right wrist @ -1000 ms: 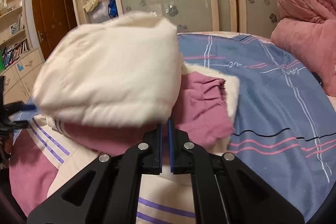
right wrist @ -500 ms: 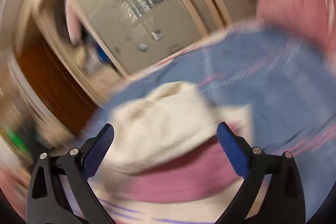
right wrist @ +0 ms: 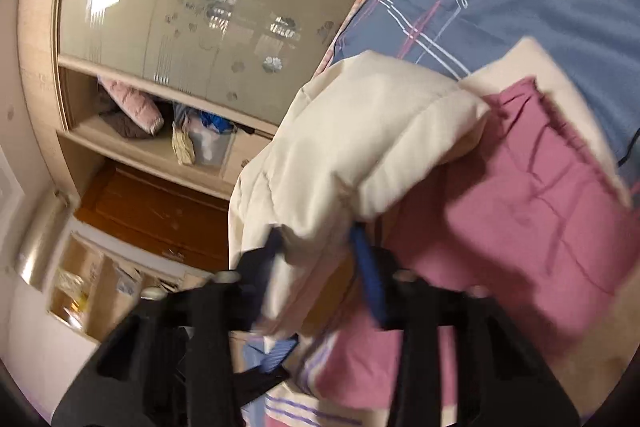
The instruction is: Fold large clothes
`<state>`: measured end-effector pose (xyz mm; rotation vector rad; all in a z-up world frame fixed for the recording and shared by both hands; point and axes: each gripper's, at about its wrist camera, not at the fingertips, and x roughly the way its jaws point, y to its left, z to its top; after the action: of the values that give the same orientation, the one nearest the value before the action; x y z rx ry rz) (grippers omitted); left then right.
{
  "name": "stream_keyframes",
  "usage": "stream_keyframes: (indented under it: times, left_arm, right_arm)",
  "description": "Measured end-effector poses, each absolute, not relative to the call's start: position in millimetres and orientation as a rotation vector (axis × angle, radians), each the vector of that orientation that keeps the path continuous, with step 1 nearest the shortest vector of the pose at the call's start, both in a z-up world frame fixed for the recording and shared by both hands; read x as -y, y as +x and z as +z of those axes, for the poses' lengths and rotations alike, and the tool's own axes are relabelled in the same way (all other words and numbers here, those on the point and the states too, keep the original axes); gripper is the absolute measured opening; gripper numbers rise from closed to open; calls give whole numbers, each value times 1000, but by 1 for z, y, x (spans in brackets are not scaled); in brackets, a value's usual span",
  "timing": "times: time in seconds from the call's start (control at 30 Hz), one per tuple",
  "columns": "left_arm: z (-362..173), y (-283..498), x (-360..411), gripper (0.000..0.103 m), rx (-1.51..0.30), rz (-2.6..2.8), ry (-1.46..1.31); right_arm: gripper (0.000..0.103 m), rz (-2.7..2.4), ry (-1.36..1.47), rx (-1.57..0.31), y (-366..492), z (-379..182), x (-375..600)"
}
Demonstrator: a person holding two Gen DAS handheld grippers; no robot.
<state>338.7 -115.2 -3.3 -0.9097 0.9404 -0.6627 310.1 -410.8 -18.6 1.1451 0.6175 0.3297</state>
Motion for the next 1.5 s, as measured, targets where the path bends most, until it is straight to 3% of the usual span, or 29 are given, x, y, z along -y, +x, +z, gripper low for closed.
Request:
stream_keyframes:
  times: [0.07, 0.13, 0.17, 0.27, 0.43, 0.73, 0.83, 0.9, 0.93, 0.97, 1.03, 1.17, 1.23, 1.33, 1.4, 1.43, 1.47, 1.5]
  left_arm:
    - [-8, 344, 114, 51, -919, -622, -934]
    - [-10, 346, 108, 31, -879, -613, -956]
    - [-8, 345, 105, 25, -863, -617, -959]
    - [11, 328, 93, 21, -800, -646, -884]
    - [31, 284, 61, 21, -764, -649, -714]
    - [-56, 255, 59, 21, -1000, -526, -544]
    - [-67, 259, 69, 22, -986, -490, -442]
    - [-66, 260, 74, 23, -962, -480, -382]
    - [-66, 260, 76, 23, -953, -478, -361]
    - [-65, 261, 78, 24, -947, -476, -349]
    - [-63, 262, 79, 24, -934, -471, -322]
    - [-66, 253, 87, 25, -895, -449, -254]
    - [-66, 250, 87, 26, -880, -442, -234]
    - [-65, 248, 92, 27, -871, -439, -234]
    - [-64, 247, 89, 32, -860, -454, -252]
    - [-63, 247, 89, 45, -852, -468, -263]
    - [-56, 244, 85, 69, -827, -491, -287]
    - [-49, 239, 79, 79, -811, -501, -290]
  right_arm:
    - [18, 325, 1151, -598, 305, -17, 407]
    - [16, 329, 1129, -567, 295, -10, 401]
    - [15, 345, 1112, -557, 287, -4, 395]
    - [15, 390, 1077, -534, 264, 8, 380]
    - [14, 439, 1049, -552, 216, 6, 348]
    - [15, 289, 994, -713, 185, -59, 328]
    - [29, 271, 779, -775, 185, -41, 319]
    - [51, 237, 674, -709, 172, -8, 317]
    - [72, 182, 590, -634, 165, 17, 315]
    - [82, 153, 541, -576, 162, 34, 313]
    - [89, 116, 438, -449, 175, 77, 307]
    - [89, 65, 336, -347, 250, 123, 294]
    - [89, -4, 248, -362, 308, 119, 285]
    - [89, -107, 178, -519, 376, 66, 289]
    - [89, -128, 171, -683, 400, 9, 293]
    - [90, -119, 162, -746, 402, -21, 295]
    - [91, -120, 123, -761, 402, -48, 294]
    - [91, -119, 113, -746, 397, -58, 294]
